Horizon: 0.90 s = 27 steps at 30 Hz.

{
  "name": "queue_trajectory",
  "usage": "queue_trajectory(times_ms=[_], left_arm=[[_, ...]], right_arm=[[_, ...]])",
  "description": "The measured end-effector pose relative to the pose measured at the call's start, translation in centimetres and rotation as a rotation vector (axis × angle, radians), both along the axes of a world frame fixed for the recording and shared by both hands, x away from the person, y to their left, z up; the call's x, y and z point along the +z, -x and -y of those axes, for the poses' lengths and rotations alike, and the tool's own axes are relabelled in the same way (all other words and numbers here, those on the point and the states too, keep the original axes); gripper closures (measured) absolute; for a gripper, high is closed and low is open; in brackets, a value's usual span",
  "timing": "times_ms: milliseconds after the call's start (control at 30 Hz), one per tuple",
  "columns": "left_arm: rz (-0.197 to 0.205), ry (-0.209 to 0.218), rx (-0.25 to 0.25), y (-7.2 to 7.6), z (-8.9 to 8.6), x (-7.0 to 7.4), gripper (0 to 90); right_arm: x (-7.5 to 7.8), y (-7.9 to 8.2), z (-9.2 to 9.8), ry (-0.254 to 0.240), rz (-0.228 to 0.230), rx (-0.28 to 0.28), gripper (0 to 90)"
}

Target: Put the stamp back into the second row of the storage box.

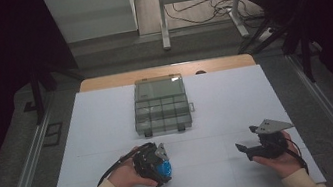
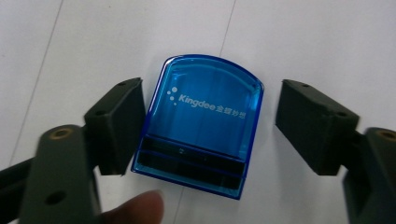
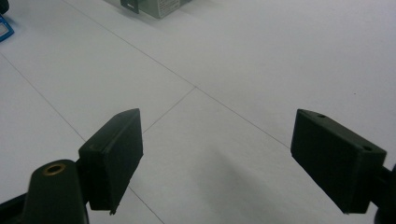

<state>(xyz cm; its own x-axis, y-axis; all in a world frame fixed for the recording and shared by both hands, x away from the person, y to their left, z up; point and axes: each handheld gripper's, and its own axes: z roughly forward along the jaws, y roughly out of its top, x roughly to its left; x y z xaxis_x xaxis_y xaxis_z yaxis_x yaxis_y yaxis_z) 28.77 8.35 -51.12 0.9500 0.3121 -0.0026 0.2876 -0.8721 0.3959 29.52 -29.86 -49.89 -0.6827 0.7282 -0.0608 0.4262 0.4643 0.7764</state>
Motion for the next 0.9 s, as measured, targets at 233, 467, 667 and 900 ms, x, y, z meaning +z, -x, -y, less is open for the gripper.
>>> queue_trajectory(times_ms=[233,467,667,900], left_arm=[[0.048,-0.014,-0.034,0.2,-0.3,0.0,39.7],[0.057,0.001,-0.059,0.3,-0.4,0.2,40.6],[0.064,0.042,-0.050,0.3,-1.0,1.2,40.8],[0.077,0.122,-0.005,0.2,-2.5,3.0,40.8]], right_arm=[[0.0,0.0,0.0,0.004,-0.001,0.001,17.2],[0.0,0.0,0.0,0.002,0.001,0.001,17.2],[0.0,0.0,0.0,0.003,0.003,0.001,17.2],[0.0,0.0,0.0,0.002,0.003,-0.001,17.2]])
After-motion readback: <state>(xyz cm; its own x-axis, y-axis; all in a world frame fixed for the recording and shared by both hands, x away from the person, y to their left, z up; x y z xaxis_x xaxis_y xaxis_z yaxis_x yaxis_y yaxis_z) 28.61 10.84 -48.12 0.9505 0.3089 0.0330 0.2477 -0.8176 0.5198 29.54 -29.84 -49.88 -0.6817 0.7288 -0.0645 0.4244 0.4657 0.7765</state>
